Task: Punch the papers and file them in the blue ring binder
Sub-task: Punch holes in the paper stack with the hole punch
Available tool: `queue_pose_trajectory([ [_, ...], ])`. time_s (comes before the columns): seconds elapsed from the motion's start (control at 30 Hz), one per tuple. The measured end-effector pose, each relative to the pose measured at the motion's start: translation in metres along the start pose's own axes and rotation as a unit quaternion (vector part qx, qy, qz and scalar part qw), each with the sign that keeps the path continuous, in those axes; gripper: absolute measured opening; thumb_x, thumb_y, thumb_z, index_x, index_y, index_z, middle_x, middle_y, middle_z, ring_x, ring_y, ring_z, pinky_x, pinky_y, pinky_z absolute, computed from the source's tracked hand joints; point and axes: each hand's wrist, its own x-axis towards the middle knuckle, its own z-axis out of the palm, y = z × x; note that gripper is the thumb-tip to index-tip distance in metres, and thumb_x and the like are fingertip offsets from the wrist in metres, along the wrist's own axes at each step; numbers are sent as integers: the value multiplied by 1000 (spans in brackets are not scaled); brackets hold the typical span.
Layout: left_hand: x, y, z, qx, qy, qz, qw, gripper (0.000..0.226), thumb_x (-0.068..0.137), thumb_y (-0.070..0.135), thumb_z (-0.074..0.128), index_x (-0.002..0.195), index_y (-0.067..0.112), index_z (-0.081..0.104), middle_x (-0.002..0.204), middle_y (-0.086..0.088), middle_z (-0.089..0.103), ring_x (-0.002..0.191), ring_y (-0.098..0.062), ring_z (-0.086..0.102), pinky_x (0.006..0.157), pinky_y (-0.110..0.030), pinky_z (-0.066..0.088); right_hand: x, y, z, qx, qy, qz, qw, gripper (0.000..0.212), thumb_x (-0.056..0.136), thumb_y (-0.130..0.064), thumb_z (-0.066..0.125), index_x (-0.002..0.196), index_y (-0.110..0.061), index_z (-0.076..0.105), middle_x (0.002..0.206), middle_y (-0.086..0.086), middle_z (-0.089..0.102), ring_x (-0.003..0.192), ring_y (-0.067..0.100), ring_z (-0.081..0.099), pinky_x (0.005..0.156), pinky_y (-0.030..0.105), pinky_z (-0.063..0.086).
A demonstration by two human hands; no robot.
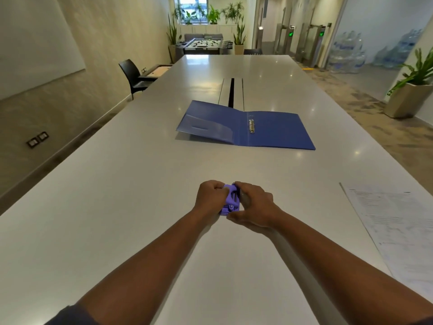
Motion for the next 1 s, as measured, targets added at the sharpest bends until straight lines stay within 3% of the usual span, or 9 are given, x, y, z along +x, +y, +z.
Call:
queue_pose_trajectory([
  [0.17, 4, -6, -49, -19, 27, 13, 999, 11, 93, 7, 63, 89, 10, 72, 87, -12, 74, 65, -17, 69, 54, -20, 56, 26, -32, 28, 5, 15, -30, 999, 101, 68, -66, 81, 152, -27, 42, 149, -3, 53, 132, 19, 49, 99, 29, 28],
  [0.3, 13, -15, -105, -1, 58, 30, 998, 23, 95, 7, 60, 81, 23, 69, 88, -8, 74, 70, -18, 70, 60, -24, 57, 51, -81, 59, 6, 28, -57, 998, 108, 58, -82, 65, 150, -29, 44, 147, -7, 54, 133, 18, 49, 104, 38, 33],
  [0.5, 25, -41, -195, 31, 117, 31, 992, 26, 94, 9, 60, 79, 26, 71, 83, -3, 74, 71, -19, 69, 70, -35, 59, 87, -159, 113, 21, 27, -95, 995, 78, 57, -82, 65, 122, -40, 54, 111, -19, 63, 106, 13, 58, 84, 36, 30],
  [0.67, 30, -57, -251, 34, 143, 25, 989, 26, 96, 9, 59, 81, 26, 72, 81, -1, 74, 67, -16, 69, 61, -25, 57, 107, -207, 149, -4, 30, -112, 993, 62, 59, -86, 58, 102, -44, 46, 92, -18, 58, 94, 15, 56, 78, 39, 36],
  [0.83, 36, -68, -283, 25, 144, 21, 989, 22, 97, 9, 58, 87, 22, 73, 88, -11, 75, 70, -20, 71, 61, -25, 59, 121, -228, 173, 2, 18, -112, 994, 77, 58, -88, 54, 118, -40, 50, 94, -19, 52, 96, 13, 52, 82, 41, 35],
  [1.0, 43, -76, -290, 25, 131, 17, 991, 18, 98, 7, 57, 97, 9, 74, 94, -19, 74, 84, -37, 72, 78, -45, 62, 128, -230, 184, -2, 3, -101, 995, 78, 57, -88, 54, 121, -43, 46, 92, -18, 52, 95, 12, 47, 79, 39, 26],
])
